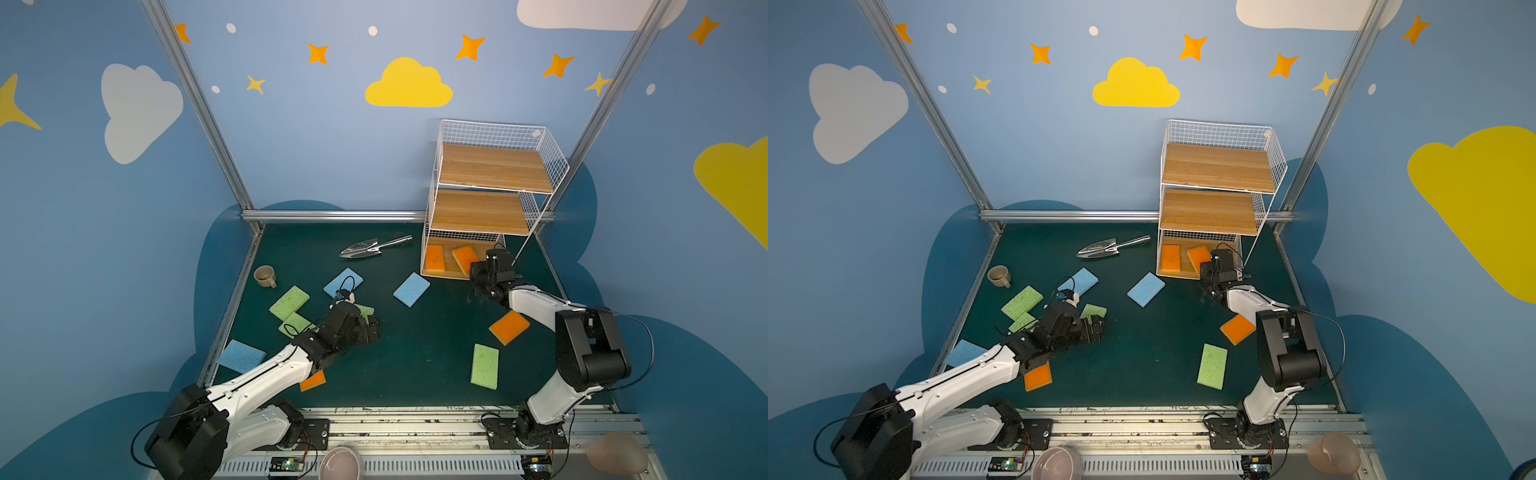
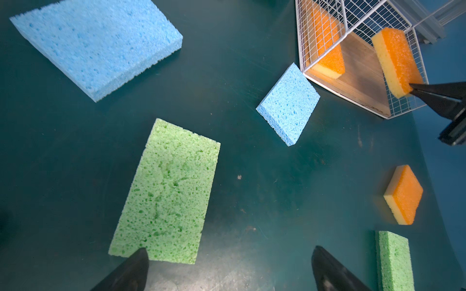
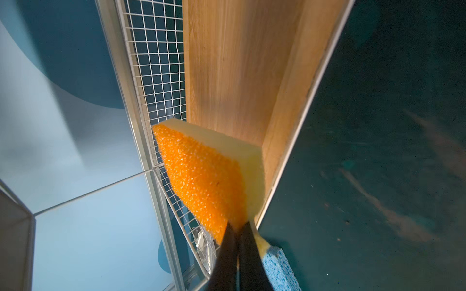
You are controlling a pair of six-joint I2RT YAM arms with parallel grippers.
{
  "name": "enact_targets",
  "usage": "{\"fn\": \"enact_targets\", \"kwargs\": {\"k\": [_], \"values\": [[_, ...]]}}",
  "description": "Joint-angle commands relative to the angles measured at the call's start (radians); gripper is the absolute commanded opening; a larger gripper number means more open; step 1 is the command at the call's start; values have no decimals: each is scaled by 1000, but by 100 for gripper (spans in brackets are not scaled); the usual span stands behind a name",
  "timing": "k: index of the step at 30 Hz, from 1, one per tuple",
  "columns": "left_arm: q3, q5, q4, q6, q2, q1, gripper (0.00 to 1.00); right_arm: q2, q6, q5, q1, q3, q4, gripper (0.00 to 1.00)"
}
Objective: Place and organize the cleaning sponges onto the shelf
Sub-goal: 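Carry the orange sponge with the right gripper onto the bottom shelf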
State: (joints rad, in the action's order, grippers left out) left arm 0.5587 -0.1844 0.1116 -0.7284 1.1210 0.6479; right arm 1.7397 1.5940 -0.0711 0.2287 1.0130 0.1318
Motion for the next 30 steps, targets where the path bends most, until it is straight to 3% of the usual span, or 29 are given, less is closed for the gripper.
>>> {"fn": "enact_targets", "kwargs": {"k": [1, 14, 30], "values": [[-14, -27, -31, 29, -10, -6, 100, 63, 4, -38, -3, 61, 4, 0], [-29, -42, -27, 51, -13, -8, 100, 268, -18, -38, -4, 252, -44, 0], [-46, -41, -23, 40, -33, -8, 100, 317, -76, 69, 15, 252, 9, 0]]}}
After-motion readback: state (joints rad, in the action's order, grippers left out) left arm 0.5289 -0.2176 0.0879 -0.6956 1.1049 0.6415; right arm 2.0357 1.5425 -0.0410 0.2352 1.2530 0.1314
